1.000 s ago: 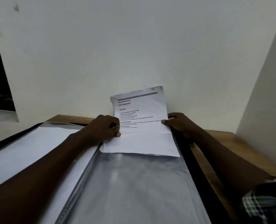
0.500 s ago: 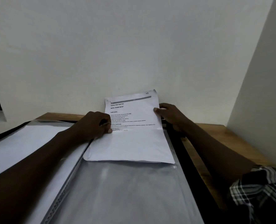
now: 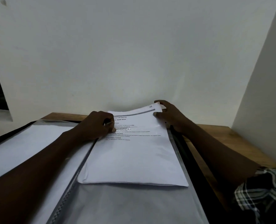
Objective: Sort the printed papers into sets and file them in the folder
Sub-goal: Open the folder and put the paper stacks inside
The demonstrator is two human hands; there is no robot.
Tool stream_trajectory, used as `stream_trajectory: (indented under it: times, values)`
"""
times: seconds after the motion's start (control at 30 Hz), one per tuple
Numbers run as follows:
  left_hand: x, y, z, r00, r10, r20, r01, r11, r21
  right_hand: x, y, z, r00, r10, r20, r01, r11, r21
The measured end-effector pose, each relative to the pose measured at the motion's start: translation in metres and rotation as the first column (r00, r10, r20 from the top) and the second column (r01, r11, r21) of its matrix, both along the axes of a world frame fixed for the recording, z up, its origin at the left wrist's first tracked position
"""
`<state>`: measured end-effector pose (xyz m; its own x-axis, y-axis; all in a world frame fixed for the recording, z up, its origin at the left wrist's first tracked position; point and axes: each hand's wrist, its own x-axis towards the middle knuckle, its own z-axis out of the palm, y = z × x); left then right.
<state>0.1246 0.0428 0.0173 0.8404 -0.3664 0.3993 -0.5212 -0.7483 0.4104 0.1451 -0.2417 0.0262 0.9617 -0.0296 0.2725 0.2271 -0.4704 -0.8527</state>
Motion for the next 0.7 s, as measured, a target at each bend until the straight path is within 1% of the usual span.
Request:
stream_trajectory:
  times: [0.03, 0.07, 0.13, 0.17, 0.2, 0.23, 0.27, 0.37, 0.43, 0.53, 0.63, 0.7]
  values:
    - [0.0, 0.0, 0.0, 1.0, 0.0, 0.002, 0.0, 1.0, -0.004, -0.002, 0.0, 0.002, 1.0, 0.014, -0.008, -0.014, 0.999, -0.033]
    - [0.0, 0.001, 0.0, 1.0, -0.001, 0.005, 0.002, 1.0, -0.01, -0.005, -0.001, 0.005, 0.998, 0.029, -0.051, -0.034, 0.996, -0.085]
    - [0.0, 0.002, 0.001, 1.0, -0.006, 0.004, 0.006, 1.0, -0.028, -0.015, -0.007, 0.016, 0.973, 0.091, -0.211, -0.132, 0.973, -0.187]
    - [0.0, 0.002, 0.001, 1.0, -0.012, -0.001, 0.012, 0.999, -0.038, -0.019, -0.011, 0.021, 0.937, 0.139, -0.321, -0.21, 0.957, -0.198]
    - [0.0, 0.002, 0.001, 1.0, -0.016, -0.003, 0.016, 0.999, -0.046, -0.023, -0.013, 0.024, 0.889, 0.188, -0.417, -0.278, 0.946, -0.167]
    - [0.0, 0.002, 0.001, 1.0, -0.018, -0.002, 0.018, 0.999, -0.046, -0.024, -0.014, 0.025, 0.863, 0.216, -0.456, -0.309, 0.941, -0.14]
    - [0.0, 0.002, 0.001, 1.0, -0.016, -0.002, 0.016, 0.999, -0.039, -0.022, -0.013, 0.023, 0.877, 0.207, -0.434, -0.295, 0.944, -0.146]
    - [0.001, 0.002, 0.0, 1.0, -0.024, -0.004, 0.023, 0.999, -0.046, -0.011, -0.004, 0.014, 0.976, 0.104, -0.192, -0.138, 0.975, -0.173]
    - [-0.001, 0.0, 0.0, 1.0, -0.024, -0.004, 0.023, 0.997, -0.07, -0.006, 0.001, 0.01, 0.994, 0.054, -0.098, -0.076, 0.969, -0.236]
    - [-0.003, -0.001, 0.001, 0.999, -0.032, -0.001, 0.032, 0.997, -0.072, -0.007, -0.003, 0.01, 0.99, 0.073, -0.121, -0.114, 0.919, -0.378]
    - [-0.003, 0.0, 0.001, 0.999, -0.03, 0.035, 0.031, 0.999, -0.039, -0.017, -0.006, 0.014, 0.976, 0.09, -0.199, -0.159, 0.916, -0.368]
    - [-0.001, 0.0, 0.0, 0.998, -0.032, 0.046, 0.033, 0.999, -0.022, -0.024, -0.003, 0.017, 0.964, 0.038, -0.264, -0.141, 0.912, -0.385]
